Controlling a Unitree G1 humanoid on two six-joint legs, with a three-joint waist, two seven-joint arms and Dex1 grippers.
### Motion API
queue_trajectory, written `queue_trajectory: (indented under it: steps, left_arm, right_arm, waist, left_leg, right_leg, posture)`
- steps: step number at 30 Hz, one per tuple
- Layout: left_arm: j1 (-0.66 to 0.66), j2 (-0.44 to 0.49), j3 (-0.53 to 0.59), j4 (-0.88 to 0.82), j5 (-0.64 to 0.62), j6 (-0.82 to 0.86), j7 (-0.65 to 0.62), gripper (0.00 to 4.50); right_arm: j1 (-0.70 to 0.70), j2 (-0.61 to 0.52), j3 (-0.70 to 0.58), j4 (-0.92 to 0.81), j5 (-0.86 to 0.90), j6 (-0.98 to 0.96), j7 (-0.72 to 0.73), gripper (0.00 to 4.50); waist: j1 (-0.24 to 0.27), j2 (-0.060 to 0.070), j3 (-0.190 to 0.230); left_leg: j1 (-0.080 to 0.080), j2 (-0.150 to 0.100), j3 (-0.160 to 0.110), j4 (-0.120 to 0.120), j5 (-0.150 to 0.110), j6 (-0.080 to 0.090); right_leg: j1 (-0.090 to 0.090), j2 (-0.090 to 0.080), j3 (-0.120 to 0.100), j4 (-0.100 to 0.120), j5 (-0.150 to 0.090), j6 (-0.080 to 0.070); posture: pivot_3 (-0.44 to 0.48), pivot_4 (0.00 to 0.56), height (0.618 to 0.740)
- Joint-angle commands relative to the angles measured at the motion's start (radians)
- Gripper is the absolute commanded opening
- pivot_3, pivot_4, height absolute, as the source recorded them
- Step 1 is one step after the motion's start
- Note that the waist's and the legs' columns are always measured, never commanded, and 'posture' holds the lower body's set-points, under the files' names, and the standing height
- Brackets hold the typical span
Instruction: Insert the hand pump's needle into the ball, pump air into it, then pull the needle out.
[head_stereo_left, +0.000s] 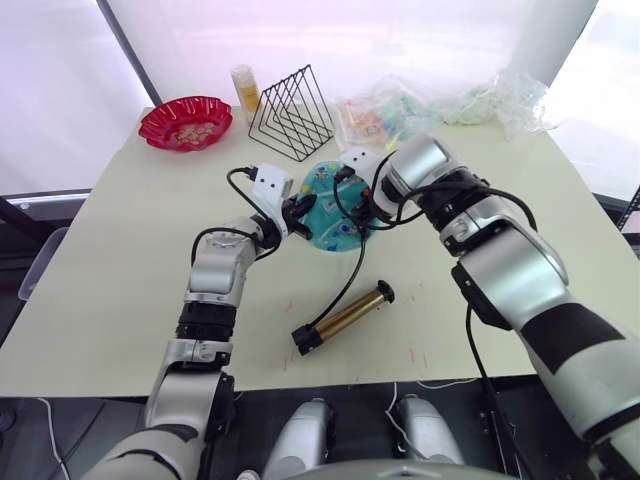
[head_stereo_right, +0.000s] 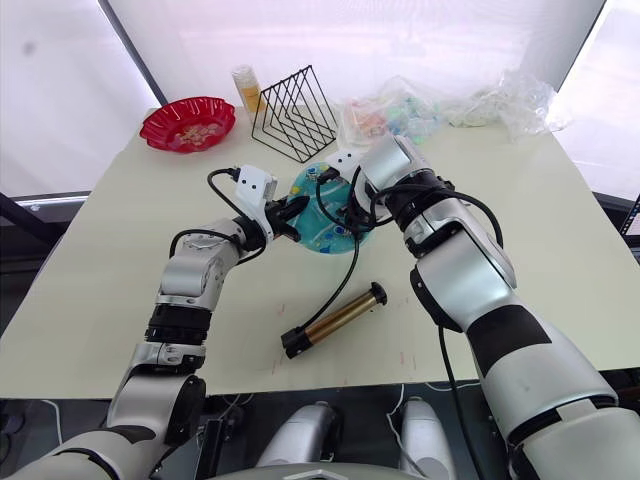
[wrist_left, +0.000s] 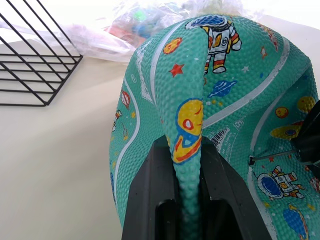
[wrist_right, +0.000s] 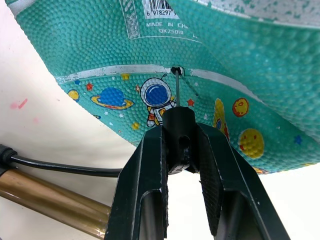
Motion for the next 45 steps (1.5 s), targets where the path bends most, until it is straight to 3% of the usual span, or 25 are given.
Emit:
queue_trajectory:
  steps: [1, 18, 31, 38, 43, 45]
  left_arm:
    - [0.022, -0.014, -0.049, 0.036, 0.009, 0.02, -0.019, 0.02]
    - [0.025, -0.027, -0.067, 0.026, 0.011, 0.022, -0.038, 0.02]
    - [0.068, -0.04, -0.086, -0.038, -0.015, 0.061, -0.073, 0.02]
    - [0.063, -0.044, -0.082, -0.035, -0.016, 0.066, -0.07, 0.02]
    - [0.04, -0.063, -0.083, -0.016, -0.01, 0.066, -0.058, 0.02]
    - [0.024, -0.076, -0.082, -0.005, -0.012, 0.067, -0.053, 0.02]
  right_arm:
    - [-0.035, 0.001, -0.009, 0.0, -0.012, -0.018, -0.014, 0.32]
    - [-0.063, 0.081, -0.029, 0.095, -0.021, 0.005, -0.048, 0.32]
    - [-0.14, 0.141, -0.138, 0.198, -0.01, -0.04, -0.129, 0.32]
    - [-0.179, 0.169, -0.255, 0.234, 0.046, -0.054, -0.172, 0.32]
    - [-0.179, 0.187, -0.27, 0.246, 0.044, -0.056, -0.128, 0.32]
    - [-0.169, 0.188, -0.307, 0.258, 0.058, -0.064, -0.181, 0.32]
  waist:
    - [0.0, 0.0, 0.0]
    - [-0.003, 0.001, -0.001]
    - [-0.007, 0.002, -0.003]
    - [-0.014, 0.002, -0.003]
    - [-0.019, 0.003, -0.004]
    - [-0.018, 0.003, -0.004]
  left_leg:
    - [0.0, 0.0, 0.0, 0.0, 0.0, 0.0]
    - [0.0, 0.0, 0.0, 0.0, 0.0, 0.0]
    - [0.001, 0.0, 0.0, 0.0, 0.0, 0.0]
    - [0.001, 0.0, -0.001, -0.001, 0.0, 0.0]
    - [0.001, 0.0, -0.001, -0.001, 0.0, 0.0]
    - [0.001, 0.0, -0.001, -0.001, 0.0, 0.0]
  right_leg:
    - [0.0, 0.0, 0.0, 0.0, 0.0, 0.0]
    - [0.0, 0.0, 0.0, 0.0, 0.0, 0.0]
    - [0.0, 0.0, 0.001, 0.0, 0.0, 0.0]
    - [0.0, 0.0, 0.0, 0.0, 0.0, 0.0]
    - [0.0, 0.0, 0.0, 0.001, 0.0, 0.0]
    - [0.0, 0.0, 0.0, 0.001, 0.0, 0.0]
  posture:
    - [0.0, 0.15, 0.74]
    - [0.0, 0.15, 0.74]
    - [0.0, 0.15, 0.74]
    - [0.0, 0.15, 0.74]
    - [0.0, 0.15, 0.74]
    - [0.0, 0.15, 0.74]
